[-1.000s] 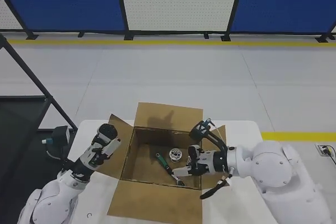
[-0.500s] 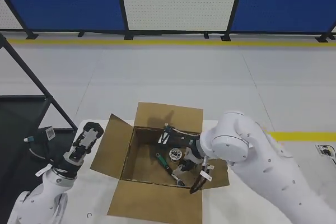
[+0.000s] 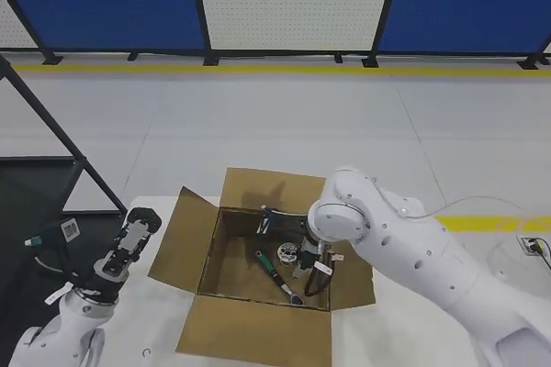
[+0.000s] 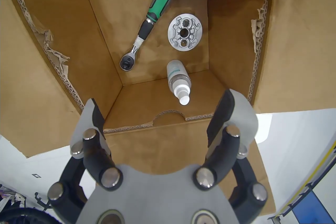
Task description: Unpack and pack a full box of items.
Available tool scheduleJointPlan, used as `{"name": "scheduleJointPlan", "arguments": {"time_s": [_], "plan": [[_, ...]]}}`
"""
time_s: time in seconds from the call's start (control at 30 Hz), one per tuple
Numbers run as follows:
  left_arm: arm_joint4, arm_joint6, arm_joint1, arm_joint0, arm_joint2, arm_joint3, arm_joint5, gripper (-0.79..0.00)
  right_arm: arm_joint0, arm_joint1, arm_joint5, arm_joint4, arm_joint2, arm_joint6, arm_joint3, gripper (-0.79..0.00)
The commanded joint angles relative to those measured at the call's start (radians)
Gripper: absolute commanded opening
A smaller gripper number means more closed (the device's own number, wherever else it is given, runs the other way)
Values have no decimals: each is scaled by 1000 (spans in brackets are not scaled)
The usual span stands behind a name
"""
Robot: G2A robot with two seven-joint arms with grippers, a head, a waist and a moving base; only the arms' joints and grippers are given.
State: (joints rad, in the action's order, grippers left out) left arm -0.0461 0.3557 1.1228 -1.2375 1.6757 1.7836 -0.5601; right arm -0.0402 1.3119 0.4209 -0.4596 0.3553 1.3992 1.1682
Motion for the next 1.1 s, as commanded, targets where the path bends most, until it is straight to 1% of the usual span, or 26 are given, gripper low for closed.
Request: {"name": "scheduleJointPlan", "arguments": {"time_s": [0.0, 0.13, 0.23, 0.33, 0.6, 0.63, 0.73, 0.77, 0.87, 0.93, 0.97, 1.0, 1.07], "plan": [[0, 0, 0, 0, 0, 0, 0, 0, 0, 0, 0, 0, 0, 0, 0, 0], [0, 0, 0, 0, 0, 0, 0, 0, 0, 0, 0, 0, 0, 0, 0, 0], [0, 0, 0, 0, 0, 0, 0, 0, 19, 2, -3, -49, -13, -33, -34, 0], [0, 0, 0, 0, 0, 0, 0, 0, 20, 9, 80, -82, -36, -80, -43, 0], [0, 0, 0, 0, 0, 0, 0, 0, -11, 21, 206, -140, -151, -206, -123, 0], [0, 0, 0, 0, 0, 0, 0, 0, -17, 24, 215, -138, -167, -215, -132, -25], [0, 0, 0, 0, 0, 0, 0, 0, -25, 34, 230, -130, -185, -230, -157, -188], [0, 0, 0, 0, 0, 0, 0, 0, -24, 38, 232, -131, -185, -232, -163, -225], [0, 0, 0, 0, 0, 0, 0, 0, -19, 49, 239, -136, -185, -239, -182, -237], [0, 0, 0, 0, 0, 0, 0, 0, -14, 55, 244, -143, -185, -244, -194, -299], [0, 0, 0, 0, 0, 0, 0, 0, -12, 58, 248, -146, -185, -248, -200, -308], [0, 0, 0, 0, 0, 0, 0, 0, -10, 61, 250, -152, -185, -250, -208, -292], [0, 0, 0, 0, 0, 0, 0, 0, -7, 67, 251, -163, -185, -251, -218, -314]]}}
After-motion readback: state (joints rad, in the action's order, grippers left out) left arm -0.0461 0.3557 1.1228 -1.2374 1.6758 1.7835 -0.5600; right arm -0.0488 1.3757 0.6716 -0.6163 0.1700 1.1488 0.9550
